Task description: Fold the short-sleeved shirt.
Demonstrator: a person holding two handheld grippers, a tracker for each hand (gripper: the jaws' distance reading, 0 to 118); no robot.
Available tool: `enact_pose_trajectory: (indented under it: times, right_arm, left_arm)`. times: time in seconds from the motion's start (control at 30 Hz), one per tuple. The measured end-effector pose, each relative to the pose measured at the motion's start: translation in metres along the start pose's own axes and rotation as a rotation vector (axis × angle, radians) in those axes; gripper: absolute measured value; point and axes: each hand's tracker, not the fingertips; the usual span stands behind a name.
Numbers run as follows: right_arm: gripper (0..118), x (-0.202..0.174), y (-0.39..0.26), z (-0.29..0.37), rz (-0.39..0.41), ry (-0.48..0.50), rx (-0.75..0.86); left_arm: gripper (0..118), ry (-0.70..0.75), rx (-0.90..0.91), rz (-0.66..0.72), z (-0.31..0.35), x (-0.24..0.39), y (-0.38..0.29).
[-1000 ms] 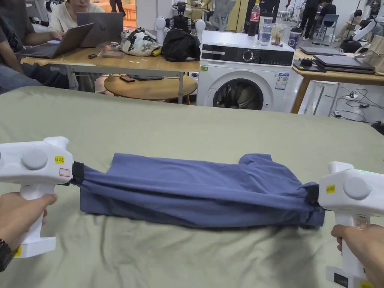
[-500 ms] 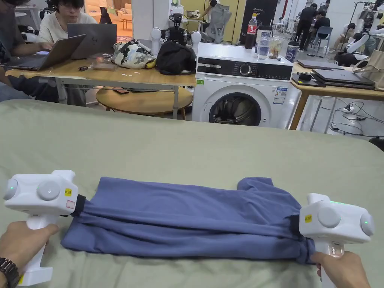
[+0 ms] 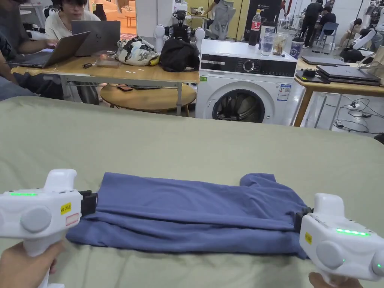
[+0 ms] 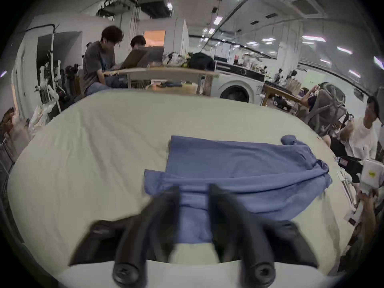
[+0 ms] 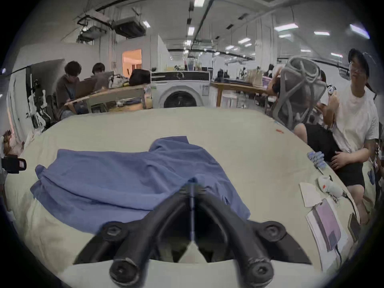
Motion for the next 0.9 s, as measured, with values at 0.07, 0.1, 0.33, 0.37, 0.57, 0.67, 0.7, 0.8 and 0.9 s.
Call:
enact_pose_trajectory:
  times: [0.07,0.1,0.33,0.37,0.57,0.67,0.7,0.8,0.9]
  right_arm:
    - [0,0.000,-0.008,0.004,-0.014,0.035,0.017]
    - [0,-0.001,-0.010,0.008,-0.013,0.040,0.015]
    - [0,-0.009,-0.018,0.037,-0.023,0.055,0.009]
    - [0,-0.008,-0.019,0.038,-0.022,0.054,0.005]
    - [0,0.000,-0.020,0.042,0.012,0.039,-0.022]
    - [0,0.007,-0.022,0.038,0.013,0.027,-0.047]
    - [0,0.012,-0.023,0.034,0.013,0.024,-0.056]
    - [0,0.020,-0.022,0.028,0.017,0.009,-0.098]
    - [0,0.038,-0.016,0.014,0.010,0.004,-0.145]
  left_arm:
    - [0,0.052,0.005,-0.021,0.009,0.008,-0.008]
    - [0,0.028,-0.007,-0.014,0.014,0.010,-0.012]
    - [0,0.065,-0.131,0.047,0.008,-0.016,0.003]
    - [0,0.065,-0.160,0.072,0.001,-0.024,0.008]
    - [52,0.053,-0.433,0.094,-0.058,-0.047,0.023]
    - [53,0.087,-0.572,0.090,-0.082,-0.044,0.009]
    - [53,0.083,-0.618,0.078,-0.090,-0.043,0.001]
    - [53,0.133,-0.549,0.059,-0.095,-0.044,-0.013]
    - [23,0.134,-0.529,-0.044,-0.080,-0.022,-0.017]
